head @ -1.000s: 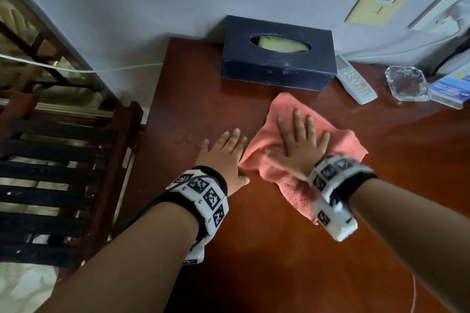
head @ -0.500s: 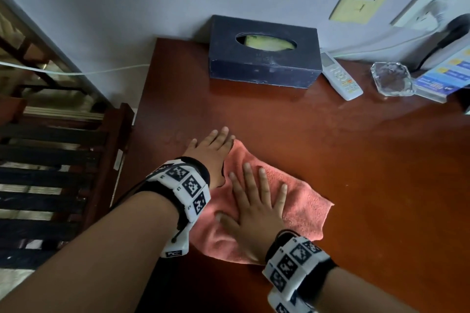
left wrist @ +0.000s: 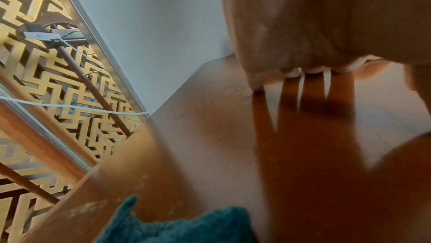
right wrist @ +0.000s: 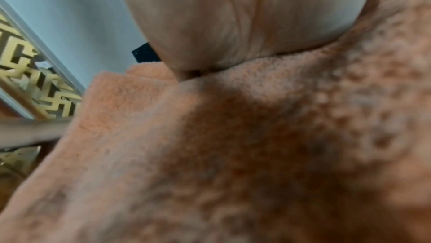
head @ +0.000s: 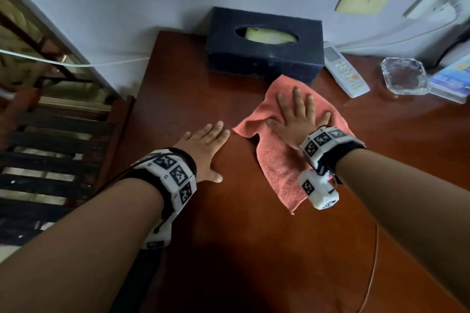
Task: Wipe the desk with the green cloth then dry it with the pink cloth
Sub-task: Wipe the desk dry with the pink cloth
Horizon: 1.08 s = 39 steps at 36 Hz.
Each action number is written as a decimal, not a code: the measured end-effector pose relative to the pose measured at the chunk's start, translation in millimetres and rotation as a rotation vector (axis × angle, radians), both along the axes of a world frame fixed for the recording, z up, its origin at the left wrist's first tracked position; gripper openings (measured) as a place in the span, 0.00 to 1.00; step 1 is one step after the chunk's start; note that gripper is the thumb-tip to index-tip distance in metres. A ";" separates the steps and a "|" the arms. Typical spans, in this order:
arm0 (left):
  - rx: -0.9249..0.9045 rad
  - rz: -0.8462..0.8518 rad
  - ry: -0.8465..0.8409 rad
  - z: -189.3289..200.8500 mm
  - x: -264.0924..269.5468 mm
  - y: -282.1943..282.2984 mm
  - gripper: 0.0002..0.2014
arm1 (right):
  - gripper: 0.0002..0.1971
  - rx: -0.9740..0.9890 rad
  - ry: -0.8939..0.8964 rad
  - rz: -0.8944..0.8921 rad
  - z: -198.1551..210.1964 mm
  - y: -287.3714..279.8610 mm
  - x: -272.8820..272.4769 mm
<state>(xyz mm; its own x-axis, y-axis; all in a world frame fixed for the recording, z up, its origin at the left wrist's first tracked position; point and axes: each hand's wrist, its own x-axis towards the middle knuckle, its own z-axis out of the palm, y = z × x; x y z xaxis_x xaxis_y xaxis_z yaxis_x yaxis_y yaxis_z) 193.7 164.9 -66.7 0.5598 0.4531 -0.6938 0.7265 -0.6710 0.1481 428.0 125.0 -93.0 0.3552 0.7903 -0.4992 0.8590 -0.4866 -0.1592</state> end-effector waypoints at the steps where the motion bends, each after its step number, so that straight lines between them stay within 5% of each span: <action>1: -0.004 0.001 0.003 0.4 0.4 0.1 0.52 | 0.38 0.005 -0.004 -0.003 0.1 -1.0 -2.2; 6: 0.004 0.001 0.005 2.1 2.1 0.2 0.51 | 0.49 -0.004 -0.002 0.038 -1.7 -24.0 -38.2; 23: 0.276 0.055 -0.023 11.3 6.8 -34.0 0.45 | 0.50 -0.006 0.109 0.167 6.6 -164.8 -159.5; 26: 0.265 0.053 -0.097 12.2 -3.6 -54.2 0.38 | 0.49 -0.005 0.108 0.180 7.0 -198.9 -175.3; 39: 0.128 0.072 -0.165 -2.8 -5.1 -117.0 0.41 | 0.38 -0.061 0.071 0.065 2.9 -277.7 -172.6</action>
<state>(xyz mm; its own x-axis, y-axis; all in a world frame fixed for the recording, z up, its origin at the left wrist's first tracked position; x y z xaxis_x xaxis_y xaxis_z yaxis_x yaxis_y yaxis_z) 188.6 47.9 -69.5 0.6241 0.5746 -0.5295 0.7463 -0.6390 0.1862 255.4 -152.6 -90.1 0.2665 0.7781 -0.5688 0.8767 -0.4409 -0.1923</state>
